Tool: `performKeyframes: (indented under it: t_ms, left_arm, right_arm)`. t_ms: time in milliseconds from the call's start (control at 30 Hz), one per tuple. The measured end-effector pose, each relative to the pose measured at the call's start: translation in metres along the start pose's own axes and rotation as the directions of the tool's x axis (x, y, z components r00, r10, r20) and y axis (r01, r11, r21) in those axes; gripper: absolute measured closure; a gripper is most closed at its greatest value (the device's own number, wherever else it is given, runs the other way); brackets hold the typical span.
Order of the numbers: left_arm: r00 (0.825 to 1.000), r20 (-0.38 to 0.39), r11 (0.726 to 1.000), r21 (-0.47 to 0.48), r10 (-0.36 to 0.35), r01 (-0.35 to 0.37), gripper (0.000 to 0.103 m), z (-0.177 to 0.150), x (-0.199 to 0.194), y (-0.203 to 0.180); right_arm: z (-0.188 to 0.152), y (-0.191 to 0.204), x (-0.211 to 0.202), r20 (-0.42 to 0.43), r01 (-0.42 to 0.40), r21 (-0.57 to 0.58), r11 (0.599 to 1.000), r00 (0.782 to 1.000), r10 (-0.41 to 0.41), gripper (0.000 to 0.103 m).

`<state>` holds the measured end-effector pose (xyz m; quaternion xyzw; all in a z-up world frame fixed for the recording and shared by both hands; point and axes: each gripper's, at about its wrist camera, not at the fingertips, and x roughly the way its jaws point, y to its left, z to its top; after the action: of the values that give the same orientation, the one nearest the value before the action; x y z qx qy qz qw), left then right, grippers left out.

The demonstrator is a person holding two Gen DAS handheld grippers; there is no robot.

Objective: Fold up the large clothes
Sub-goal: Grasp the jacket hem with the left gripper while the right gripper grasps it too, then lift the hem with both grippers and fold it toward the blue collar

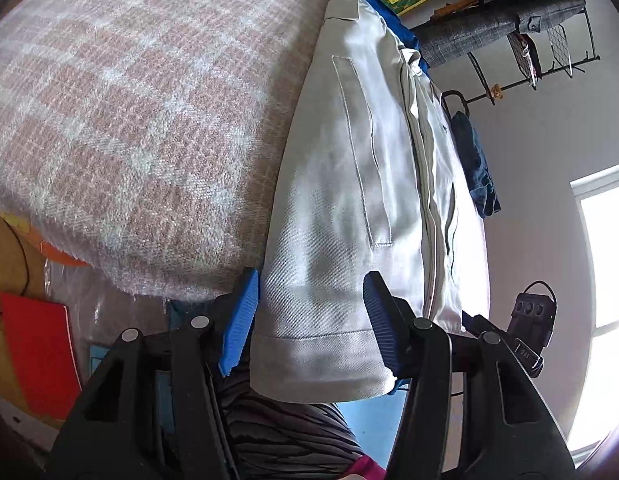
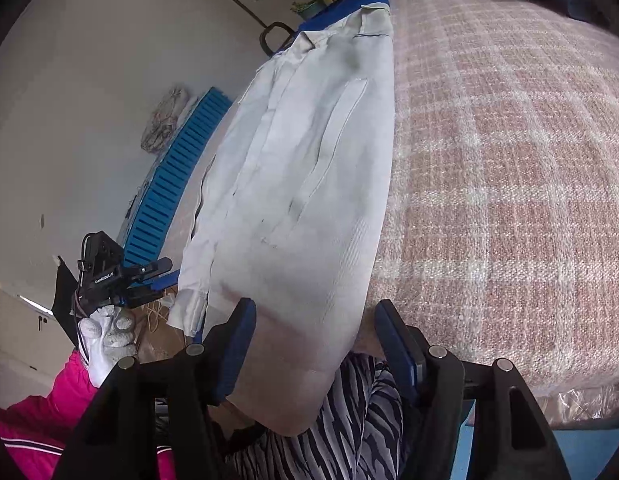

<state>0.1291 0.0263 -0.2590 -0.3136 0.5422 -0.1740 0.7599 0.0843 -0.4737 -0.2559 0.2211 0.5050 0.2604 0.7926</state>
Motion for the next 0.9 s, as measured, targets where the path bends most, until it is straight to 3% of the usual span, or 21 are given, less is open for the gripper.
performKeyframes:
  t_ms: [100,133,200,267,367,433,467,567,600,633,667,700,733,900]
  left_arm:
    - [1.000,-0.016,1.000,-0.006,-0.021,0.021,0.048,-0.003,0.001,0.000]
    - [1.000,-0.015,1.000,-0.003,-0.020,0.020,0.048,-0.004,0.001,-0.001]
    - [1.000,-0.014,1.000,0.015,-0.013,0.014,0.048,-0.005,0.000,-0.005]
    - [1.000,-0.016,1.000,0.021,-0.023,0.023,0.051,-0.005,0.000,-0.009]
    - [1.000,-0.014,1.000,0.023,-0.016,0.017,0.051,-0.005,0.000,-0.010]
    - [1.000,-0.015,1.000,0.011,-0.012,0.012,0.051,-0.002,0.003,-0.007]
    - [1.000,-0.018,1.000,0.004,-0.012,0.012,0.051,-0.001,0.005,-0.005]
    - [1.000,-0.023,1.000,0.015,-0.009,0.009,0.051,0.000,0.007,-0.007]
    - [1.000,-0.024,0.999,0.038,0.008,-0.007,0.054,0.000,0.008,-0.011]
    - [0.999,-0.026,0.998,0.060,0.032,-0.031,0.071,0.000,0.009,-0.015]
    - [0.998,-0.028,0.996,0.074,0.050,-0.047,0.086,0.000,0.009,-0.017]
    - [0.999,-0.029,0.997,0.072,0.037,-0.035,0.089,0.000,0.008,-0.018]
    - [1.000,-0.029,0.998,0.058,0.006,-0.004,0.092,0.001,0.005,-0.018]
    - [0.999,-0.003,0.996,0.082,-0.039,0.040,0.093,0.001,-0.008,-0.024]
  right_arm:
    - [-0.004,0.003,0.007,-0.041,-0.055,0.022,0.998,0.998,0.056,0.054]
    - [-0.006,0.006,0.009,-0.047,-0.037,0.008,0.999,0.998,0.038,0.058]
    - [-0.004,0.006,0.008,-0.047,-0.005,-0.001,1.000,0.999,0.005,0.077]
    - [0.002,0.000,0.007,-0.037,-0.042,0.044,0.998,0.998,0.044,0.086]
    - [0.010,-0.004,0.007,-0.022,-0.054,0.051,0.997,0.998,0.055,0.085]
    - [0.011,-0.002,0.013,-0.038,-0.008,0.034,0.999,0.999,0.009,0.071]
    - [0.011,-0.004,0.018,-0.049,-0.021,0.050,0.999,0.999,0.023,0.064]
    - [0.009,-0.002,0.025,-0.050,-0.076,0.079,0.994,0.996,0.080,0.058]
    - [0.009,0.006,0.030,-0.050,-0.071,0.070,0.995,0.996,0.075,0.059]
    - [0.010,0.010,0.033,-0.060,-0.067,0.062,0.996,0.996,0.070,0.062]
    - [0.010,0.013,0.035,-0.067,-0.049,0.050,0.998,0.996,0.052,0.074]
    - [0.011,0.016,0.037,-0.075,-0.028,0.042,0.999,0.997,0.031,0.087]
    - [0.012,0.016,0.037,-0.074,-0.033,0.052,0.998,0.997,0.037,0.090]
    - [0.012,0.021,0.022,0.002,-0.149,0.088,0.985,0.989,0.149,0.093]
